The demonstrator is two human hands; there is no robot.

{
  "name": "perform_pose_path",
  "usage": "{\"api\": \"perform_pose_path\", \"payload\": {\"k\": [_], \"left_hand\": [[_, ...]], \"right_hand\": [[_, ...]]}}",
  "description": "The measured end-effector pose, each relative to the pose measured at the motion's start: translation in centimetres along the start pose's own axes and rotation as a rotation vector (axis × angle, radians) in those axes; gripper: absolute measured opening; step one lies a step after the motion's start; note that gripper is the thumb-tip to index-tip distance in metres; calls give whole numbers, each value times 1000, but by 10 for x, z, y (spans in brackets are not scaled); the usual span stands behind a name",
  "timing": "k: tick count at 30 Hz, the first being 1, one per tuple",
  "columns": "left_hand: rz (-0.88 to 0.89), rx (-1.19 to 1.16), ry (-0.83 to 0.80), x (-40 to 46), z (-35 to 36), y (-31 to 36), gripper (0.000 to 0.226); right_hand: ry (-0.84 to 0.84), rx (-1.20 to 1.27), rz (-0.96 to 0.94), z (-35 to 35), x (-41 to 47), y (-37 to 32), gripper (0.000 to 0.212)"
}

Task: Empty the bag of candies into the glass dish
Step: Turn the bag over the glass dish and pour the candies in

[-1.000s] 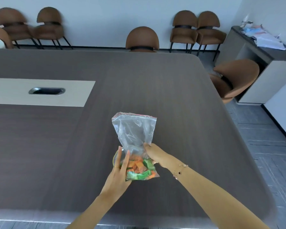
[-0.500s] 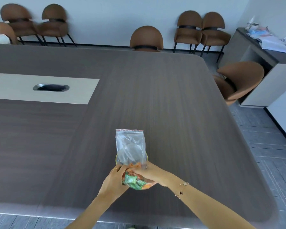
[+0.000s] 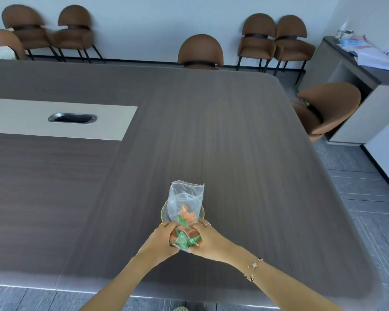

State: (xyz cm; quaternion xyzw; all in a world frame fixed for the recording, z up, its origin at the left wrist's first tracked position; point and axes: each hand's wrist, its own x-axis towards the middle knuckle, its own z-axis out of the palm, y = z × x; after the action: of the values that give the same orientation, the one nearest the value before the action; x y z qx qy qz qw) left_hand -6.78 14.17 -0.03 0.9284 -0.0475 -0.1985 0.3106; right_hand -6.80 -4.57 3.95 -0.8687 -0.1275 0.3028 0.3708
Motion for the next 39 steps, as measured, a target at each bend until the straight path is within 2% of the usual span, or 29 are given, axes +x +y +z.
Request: {"api": "perform_pose_path", "payload": {"k": [7,11,14,26,32,36,39], "left_hand": [[31,3,-60,-2,-8,0,45],[60,-4,-103,-1,-18,-1,30],[93,-17,-156,0,-30,0,32],[65,-6,-224,-1,-46,0,43],[30,-134,-281,4,-67,2,52],[39,-220,-277,8,-76,5,33],[31,-196,-264,11,-75,3,18]], "right_hand": [[-20,-111,5,-4,4,-1,76],[27,-158,-19,-9,6,-8,49],[47,-172,-21,-15,8,-8,39],[25,-193,-1,-18,13,-16,34],[42,-181,-5,-36,11,-21,29],[67,-178,31,-45,13,-21,25],[61,-180,62,-47,14,-18,19]]}}
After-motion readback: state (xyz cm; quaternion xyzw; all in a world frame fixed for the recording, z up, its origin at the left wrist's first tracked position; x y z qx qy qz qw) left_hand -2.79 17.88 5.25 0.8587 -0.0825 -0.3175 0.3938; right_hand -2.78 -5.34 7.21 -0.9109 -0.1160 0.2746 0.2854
